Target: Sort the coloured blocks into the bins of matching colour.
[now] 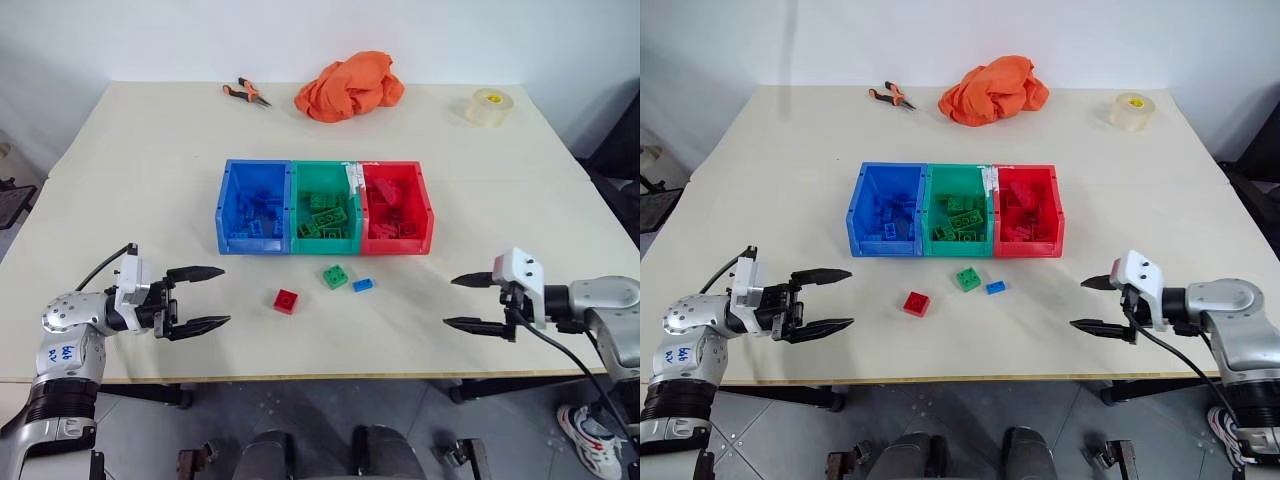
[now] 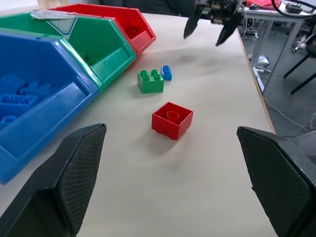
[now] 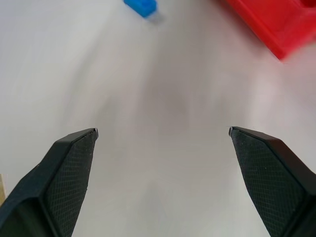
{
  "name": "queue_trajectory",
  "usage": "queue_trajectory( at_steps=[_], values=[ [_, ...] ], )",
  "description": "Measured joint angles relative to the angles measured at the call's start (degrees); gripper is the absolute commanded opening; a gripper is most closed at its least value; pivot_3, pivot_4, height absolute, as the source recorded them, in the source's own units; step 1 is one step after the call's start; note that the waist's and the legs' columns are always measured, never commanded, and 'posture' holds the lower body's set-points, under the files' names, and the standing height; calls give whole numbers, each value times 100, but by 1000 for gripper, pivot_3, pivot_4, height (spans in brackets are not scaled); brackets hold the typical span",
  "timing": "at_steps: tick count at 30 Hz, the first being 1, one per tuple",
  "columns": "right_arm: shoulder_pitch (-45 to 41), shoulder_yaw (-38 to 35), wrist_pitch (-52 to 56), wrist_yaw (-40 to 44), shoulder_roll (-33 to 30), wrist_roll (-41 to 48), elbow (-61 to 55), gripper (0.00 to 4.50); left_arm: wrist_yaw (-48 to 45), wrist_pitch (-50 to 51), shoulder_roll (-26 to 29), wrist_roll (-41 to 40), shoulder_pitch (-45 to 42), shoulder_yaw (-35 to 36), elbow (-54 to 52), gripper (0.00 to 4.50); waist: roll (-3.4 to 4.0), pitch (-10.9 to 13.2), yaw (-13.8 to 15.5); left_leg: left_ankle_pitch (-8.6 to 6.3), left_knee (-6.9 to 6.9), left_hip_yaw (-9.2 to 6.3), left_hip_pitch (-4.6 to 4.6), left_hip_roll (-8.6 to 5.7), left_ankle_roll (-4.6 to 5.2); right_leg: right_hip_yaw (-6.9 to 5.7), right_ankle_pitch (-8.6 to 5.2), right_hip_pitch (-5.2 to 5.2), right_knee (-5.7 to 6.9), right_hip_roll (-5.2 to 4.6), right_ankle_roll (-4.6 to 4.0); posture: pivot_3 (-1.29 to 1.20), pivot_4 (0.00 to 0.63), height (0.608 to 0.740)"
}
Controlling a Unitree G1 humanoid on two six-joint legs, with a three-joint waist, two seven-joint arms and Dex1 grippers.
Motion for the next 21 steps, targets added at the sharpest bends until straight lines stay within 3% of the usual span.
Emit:
queue_trajectory(
  at_steps=[5, 12, 21],
  values=[
    [-133, 97, 99, -164, 91, 4, -60, 4451, 67, 74, -1, -7, 79, 43, -226, 4500, 0, 0, 5, 0, 5, -4, -3, -1, 0, 1, 0, 0, 1, -3, 0, 0, 150, 740],
    [-835, 883, 220, -438, 902, -134, -138, 4451, 374, 333, -124, -80, 421, 45, -1180, 4500, 0, 0, -4, 0, 7, -8, -5, 0, 0, 3, 0, 0, 3, -3, 0, 0, 150, 740],
    [-1995, 1943, -520, -474, 1883, -924, 1396, 4451, 688, 459, -235, -160, 746, 78, -1645, 4500, 0, 0, -14, 0, 12, -18, -7, -3, 0, 1, 0, 0, 12, -2, 0, 0, 150, 740]
  ],
)
